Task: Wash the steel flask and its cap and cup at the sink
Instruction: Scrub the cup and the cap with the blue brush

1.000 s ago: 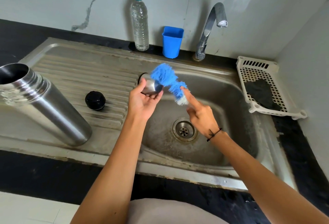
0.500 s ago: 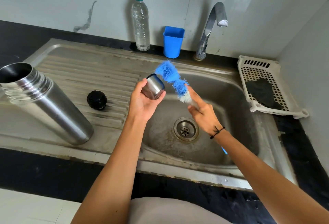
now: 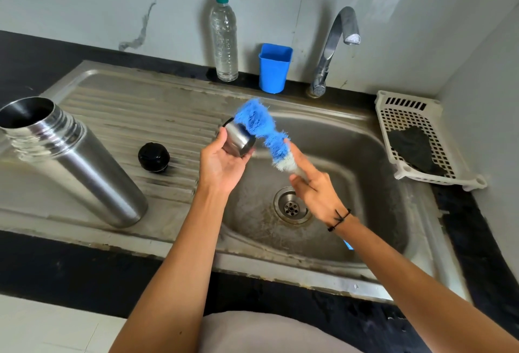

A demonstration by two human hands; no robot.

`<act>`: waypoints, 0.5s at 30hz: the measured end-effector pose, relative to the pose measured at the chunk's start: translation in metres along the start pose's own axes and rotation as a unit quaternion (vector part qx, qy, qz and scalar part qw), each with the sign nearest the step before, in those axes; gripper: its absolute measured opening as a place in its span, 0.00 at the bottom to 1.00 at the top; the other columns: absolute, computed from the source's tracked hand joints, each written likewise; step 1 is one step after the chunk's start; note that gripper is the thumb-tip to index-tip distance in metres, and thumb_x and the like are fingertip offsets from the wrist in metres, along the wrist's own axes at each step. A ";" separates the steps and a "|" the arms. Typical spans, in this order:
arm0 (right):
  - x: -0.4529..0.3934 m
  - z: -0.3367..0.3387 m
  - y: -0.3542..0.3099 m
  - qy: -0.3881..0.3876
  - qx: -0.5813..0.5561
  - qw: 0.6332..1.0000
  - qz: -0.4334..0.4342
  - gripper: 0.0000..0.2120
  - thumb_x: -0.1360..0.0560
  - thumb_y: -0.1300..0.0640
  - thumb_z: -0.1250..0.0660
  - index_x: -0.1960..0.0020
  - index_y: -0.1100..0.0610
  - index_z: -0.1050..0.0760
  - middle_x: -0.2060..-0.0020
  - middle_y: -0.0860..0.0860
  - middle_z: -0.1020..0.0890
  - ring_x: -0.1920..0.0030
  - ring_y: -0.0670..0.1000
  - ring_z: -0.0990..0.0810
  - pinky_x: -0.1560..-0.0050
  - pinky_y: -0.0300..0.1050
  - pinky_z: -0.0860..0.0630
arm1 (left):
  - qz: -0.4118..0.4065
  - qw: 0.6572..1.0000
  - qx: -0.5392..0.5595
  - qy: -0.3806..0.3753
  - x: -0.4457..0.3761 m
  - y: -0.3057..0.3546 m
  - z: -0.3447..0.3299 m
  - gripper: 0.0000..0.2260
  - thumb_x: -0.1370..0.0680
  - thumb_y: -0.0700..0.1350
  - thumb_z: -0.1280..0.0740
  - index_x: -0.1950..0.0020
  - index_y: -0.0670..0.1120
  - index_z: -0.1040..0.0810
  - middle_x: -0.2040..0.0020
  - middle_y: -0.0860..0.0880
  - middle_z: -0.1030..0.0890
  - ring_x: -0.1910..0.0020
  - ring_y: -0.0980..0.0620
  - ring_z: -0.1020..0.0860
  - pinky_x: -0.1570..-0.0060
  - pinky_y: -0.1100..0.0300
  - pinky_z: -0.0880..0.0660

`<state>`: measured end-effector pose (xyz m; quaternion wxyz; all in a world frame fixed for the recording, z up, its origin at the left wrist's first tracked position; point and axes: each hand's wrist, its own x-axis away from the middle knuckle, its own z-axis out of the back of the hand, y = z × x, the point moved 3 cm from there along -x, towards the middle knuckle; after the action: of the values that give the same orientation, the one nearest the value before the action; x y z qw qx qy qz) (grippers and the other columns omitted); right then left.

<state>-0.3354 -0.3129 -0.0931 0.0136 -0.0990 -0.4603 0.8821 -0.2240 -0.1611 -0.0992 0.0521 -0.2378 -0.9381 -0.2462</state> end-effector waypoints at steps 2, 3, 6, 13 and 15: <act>0.005 -0.005 -0.003 -0.016 0.034 0.999 0.024 0.39 0.22 0.67 0.43 0.34 0.23 0.47 0.50 0.39 0.19 0.74 0.52 0.33 0.65 0.41 0.23 | -0.009 0.999 -0.027 -0.018 0.002 0.001 -0.005 0.09 0.27 0.49 0.35 0.52 0.44 0.25 0.57 0.47 0.17 0.44 0.45 0.21 0.46 0.49 0.23; 0.004 -0.006 0.000 -0.014 0.040 0.999 0.019 0.38 0.22 0.68 0.43 0.33 0.25 0.47 0.52 0.39 0.19 0.74 0.51 0.33 0.65 0.40 0.23 | -0.010 0.999 -0.039 -0.023 0.002 0.001 -0.007 0.09 0.26 0.49 0.35 0.52 0.44 0.25 0.57 0.47 0.17 0.44 0.45 0.21 0.48 0.50 0.22; -0.004 -0.001 0.012 0.015 0.000 0.999 -0.049 0.35 0.22 0.67 0.42 0.35 0.27 0.44 0.66 0.42 0.23 0.70 0.52 0.33 0.65 0.44 0.25 | 0.002 0.999 -0.034 -0.003 0.001 -0.001 -0.009 0.09 0.22 0.47 0.36 0.46 0.44 0.24 0.43 0.43 0.21 0.36 0.44 0.25 0.37 0.49 0.28; 0.000 0.001 -0.010 -0.017 0.017 0.999 0.028 0.40 0.22 0.67 0.42 0.35 0.21 0.47 0.48 0.26 0.27 0.73 0.56 0.32 0.63 0.40 0.23 | -0.020 1.000 -0.013 0.003 -0.005 -0.002 -0.005 0.09 0.28 0.46 0.34 0.51 0.45 0.24 0.54 0.46 0.18 0.45 0.46 0.21 0.43 0.48 0.25; -0.002 -0.005 -0.010 -0.009 0.046 0.998 0.030 0.39 0.22 0.67 0.43 0.33 0.24 0.48 0.45 0.31 0.24 0.74 0.57 0.31 0.64 0.39 0.22 | -0.031 0.999 -0.003 -0.005 -0.004 -0.004 -0.007 0.04 0.29 0.45 0.34 0.58 0.45 0.22 0.61 0.48 0.20 0.51 0.47 0.20 0.51 0.48 0.23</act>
<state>-0.3330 -0.3036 -0.0877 -0.0124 -0.1045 -0.4163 0.9031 -0.2230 -0.1695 -0.0957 0.0385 -0.2099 -0.9445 -0.2496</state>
